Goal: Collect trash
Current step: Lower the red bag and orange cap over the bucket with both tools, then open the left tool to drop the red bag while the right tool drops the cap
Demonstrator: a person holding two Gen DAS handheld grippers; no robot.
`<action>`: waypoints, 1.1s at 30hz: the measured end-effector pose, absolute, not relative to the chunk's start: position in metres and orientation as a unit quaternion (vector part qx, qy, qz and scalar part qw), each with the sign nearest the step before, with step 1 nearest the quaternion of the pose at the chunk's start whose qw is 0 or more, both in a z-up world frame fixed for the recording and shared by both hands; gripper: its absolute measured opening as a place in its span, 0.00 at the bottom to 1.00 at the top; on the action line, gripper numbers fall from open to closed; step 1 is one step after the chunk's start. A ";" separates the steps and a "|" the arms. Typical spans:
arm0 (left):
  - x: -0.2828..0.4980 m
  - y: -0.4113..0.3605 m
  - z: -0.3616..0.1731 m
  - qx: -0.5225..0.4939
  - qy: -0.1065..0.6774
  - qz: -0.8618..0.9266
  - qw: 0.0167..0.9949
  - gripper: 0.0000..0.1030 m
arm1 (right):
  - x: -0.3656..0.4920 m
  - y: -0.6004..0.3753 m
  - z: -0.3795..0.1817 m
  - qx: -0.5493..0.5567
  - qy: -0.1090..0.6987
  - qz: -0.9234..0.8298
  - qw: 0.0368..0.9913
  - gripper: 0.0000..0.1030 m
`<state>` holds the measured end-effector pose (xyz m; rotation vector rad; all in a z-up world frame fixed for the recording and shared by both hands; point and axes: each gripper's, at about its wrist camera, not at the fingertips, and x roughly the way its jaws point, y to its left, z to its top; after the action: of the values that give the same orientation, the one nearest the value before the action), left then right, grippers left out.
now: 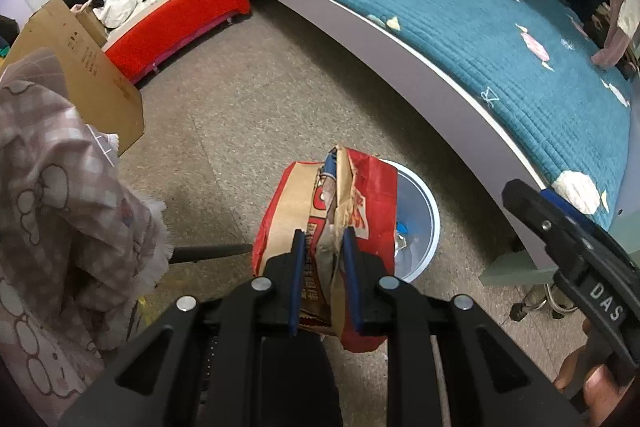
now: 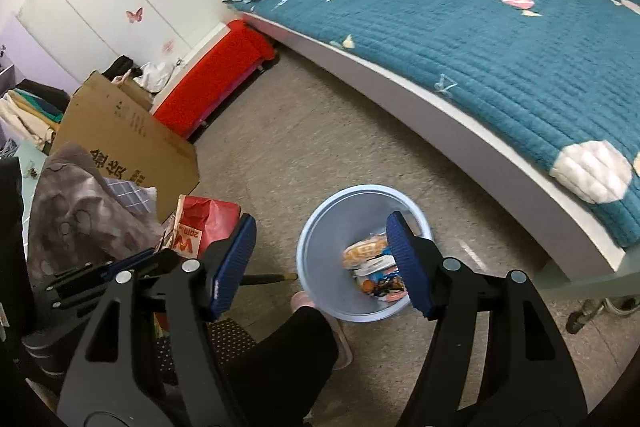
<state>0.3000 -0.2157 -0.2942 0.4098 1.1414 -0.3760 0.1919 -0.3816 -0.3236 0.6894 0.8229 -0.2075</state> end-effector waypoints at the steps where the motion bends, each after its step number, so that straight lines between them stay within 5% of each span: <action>1: 0.300 -0.218 -0.295 0.193 0.533 -0.177 0.805 0.18 | 0.192 -0.382 -0.323 0.329 0.390 -0.102 0.854 0.65; 13: 0.305 -0.246 -0.280 0.179 0.509 -0.212 0.815 0.23 | 0.164 -0.393 -0.300 0.333 0.315 -0.151 0.876 0.67; 14: 0.305 -0.247 -0.279 0.180 0.502 -0.213 0.818 0.28 | 0.162 -0.393 -0.299 0.337 0.312 -0.151 0.876 0.68; 17: 0.304 -0.250 -0.278 0.199 0.484 -0.207 0.827 0.72 | 0.158 -0.394 -0.298 0.338 0.312 -0.152 0.875 0.68; 18: 0.303 -0.249 -0.277 0.206 0.476 -0.194 0.833 0.74 | 0.157 -0.394 -0.298 0.339 0.313 -0.151 0.874 0.68; 33: 0.264 -0.204 -0.224 0.173 0.453 -0.175 0.857 0.76 | 0.142 -0.357 -0.257 0.325 0.311 -0.102 0.887 0.69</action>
<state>0.2640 -0.2038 -0.2237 0.3637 0.9508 -0.3687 0.1421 -0.3567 -0.2568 0.6760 0.6458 -0.2130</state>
